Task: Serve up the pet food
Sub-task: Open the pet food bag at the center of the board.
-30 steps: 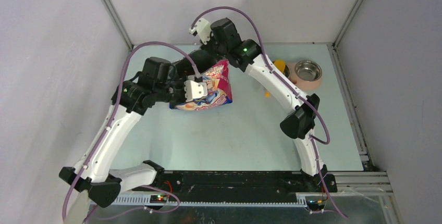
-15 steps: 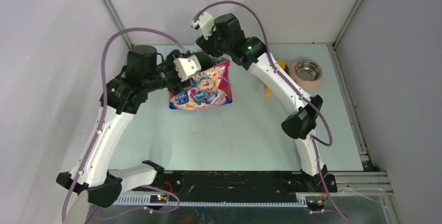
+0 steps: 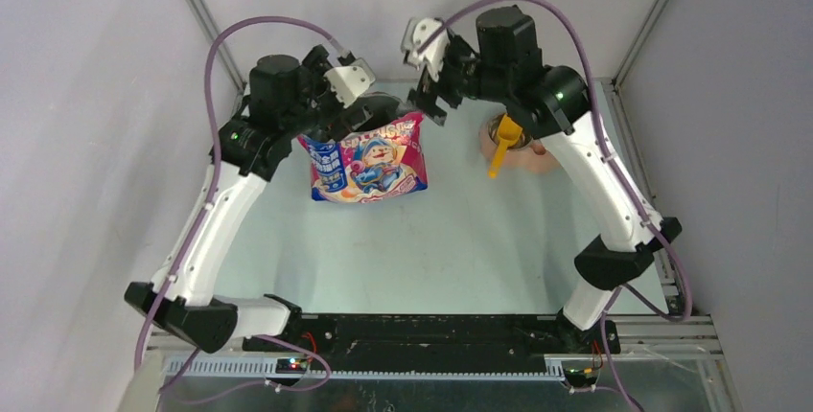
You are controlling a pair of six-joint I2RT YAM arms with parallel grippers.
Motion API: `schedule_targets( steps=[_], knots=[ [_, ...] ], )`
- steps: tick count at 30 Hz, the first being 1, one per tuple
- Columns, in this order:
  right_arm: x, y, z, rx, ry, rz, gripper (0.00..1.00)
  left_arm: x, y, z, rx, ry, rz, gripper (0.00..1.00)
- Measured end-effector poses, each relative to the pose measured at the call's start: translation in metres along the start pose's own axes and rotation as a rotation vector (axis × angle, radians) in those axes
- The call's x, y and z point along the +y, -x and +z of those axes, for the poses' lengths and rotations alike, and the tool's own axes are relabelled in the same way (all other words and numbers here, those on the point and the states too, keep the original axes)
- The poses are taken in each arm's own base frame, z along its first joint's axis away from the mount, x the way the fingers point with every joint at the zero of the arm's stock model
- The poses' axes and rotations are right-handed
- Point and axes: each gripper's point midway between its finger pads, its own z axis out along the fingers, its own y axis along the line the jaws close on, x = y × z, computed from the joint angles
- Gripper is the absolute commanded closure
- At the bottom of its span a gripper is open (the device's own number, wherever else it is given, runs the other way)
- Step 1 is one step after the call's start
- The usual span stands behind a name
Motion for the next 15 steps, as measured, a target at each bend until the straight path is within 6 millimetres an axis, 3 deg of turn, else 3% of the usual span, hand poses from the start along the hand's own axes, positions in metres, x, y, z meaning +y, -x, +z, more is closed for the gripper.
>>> schedule_targets(
  steps=[3, 9, 15],
  knots=[
    [0.026, -0.014, -0.007, 0.024, 0.111, -0.074, 0.12, 0.002, -0.017, 0.019, 0.039, -0.019, -0.020, 0.00],
    [0.076, -0.068, 0.022, 0.116, 0.334, -0.115, 0.11, 0.014, -0.047, 0.046, 0.095, -0.083, -0.083, 0.00],
    [0.093, -0.083, 0.053, 0.131, 0.396, -0.130, 0.09, 0.017, -0.050, 0.055, 0.096, -0.156, -0.106, 0.00]
  ],
)
